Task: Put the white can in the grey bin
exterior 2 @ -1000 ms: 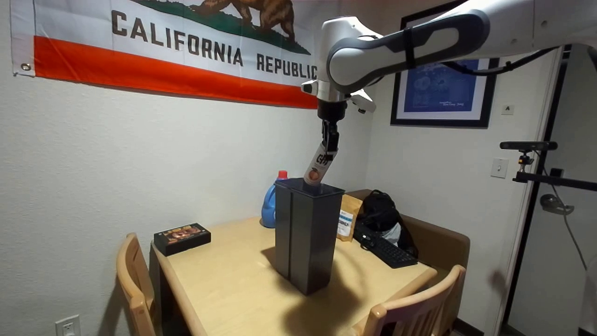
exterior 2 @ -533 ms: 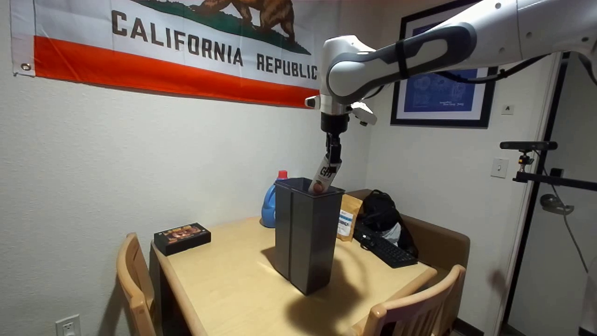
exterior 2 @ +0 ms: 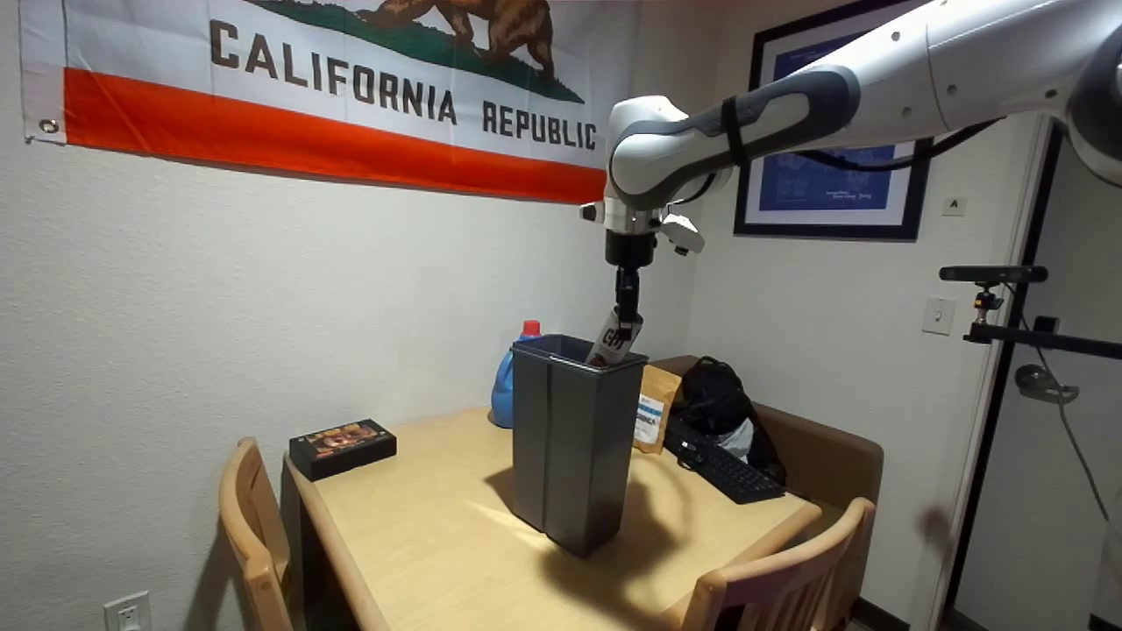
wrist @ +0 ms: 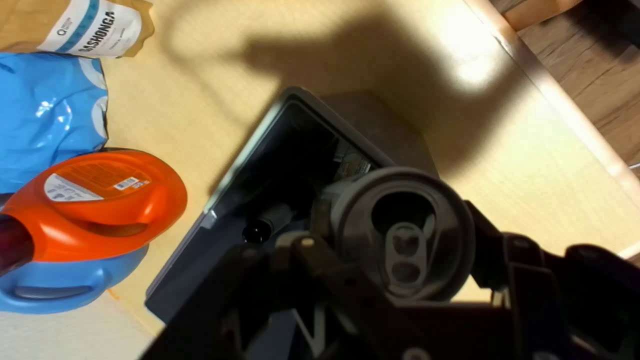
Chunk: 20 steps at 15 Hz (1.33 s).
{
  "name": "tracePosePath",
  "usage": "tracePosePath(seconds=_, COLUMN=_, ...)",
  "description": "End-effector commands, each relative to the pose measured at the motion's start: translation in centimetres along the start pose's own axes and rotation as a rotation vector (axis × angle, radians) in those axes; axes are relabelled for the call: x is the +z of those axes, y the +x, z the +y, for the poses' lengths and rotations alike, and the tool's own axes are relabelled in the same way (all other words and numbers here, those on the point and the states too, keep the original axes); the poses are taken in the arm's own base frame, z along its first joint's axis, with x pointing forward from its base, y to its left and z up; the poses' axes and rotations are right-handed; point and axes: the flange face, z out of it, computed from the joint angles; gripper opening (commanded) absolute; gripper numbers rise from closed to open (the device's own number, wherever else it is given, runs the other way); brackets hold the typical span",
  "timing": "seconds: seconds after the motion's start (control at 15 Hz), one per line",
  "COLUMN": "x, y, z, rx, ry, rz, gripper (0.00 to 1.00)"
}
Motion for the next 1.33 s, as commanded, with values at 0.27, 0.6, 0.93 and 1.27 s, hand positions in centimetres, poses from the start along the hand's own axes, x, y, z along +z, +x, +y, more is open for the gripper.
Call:
tracePosePath(seconds=0.27, x=4.5, y=1.9, z=3.5, rx=0.1, ry=0.12, rz=0.012, gripper=0.37)
tracePosePath(seconds=0.6, x=6.8, y=3.0, z=5.0, rx=0.132, ry=0.161, rz=0.013, gripper=0.37)
tracePosePath(seconds=0.93, x=7.6, y=3.7, z=5.7, rx=0.141, ry=0.168, rz=0.006, gripper=0.43)
tracePosePath(seconds=1.27, x=7.4, y=4.1, z=5.9, rx=0.139, ry=0.159, rz=0.002, gripper=1.0)
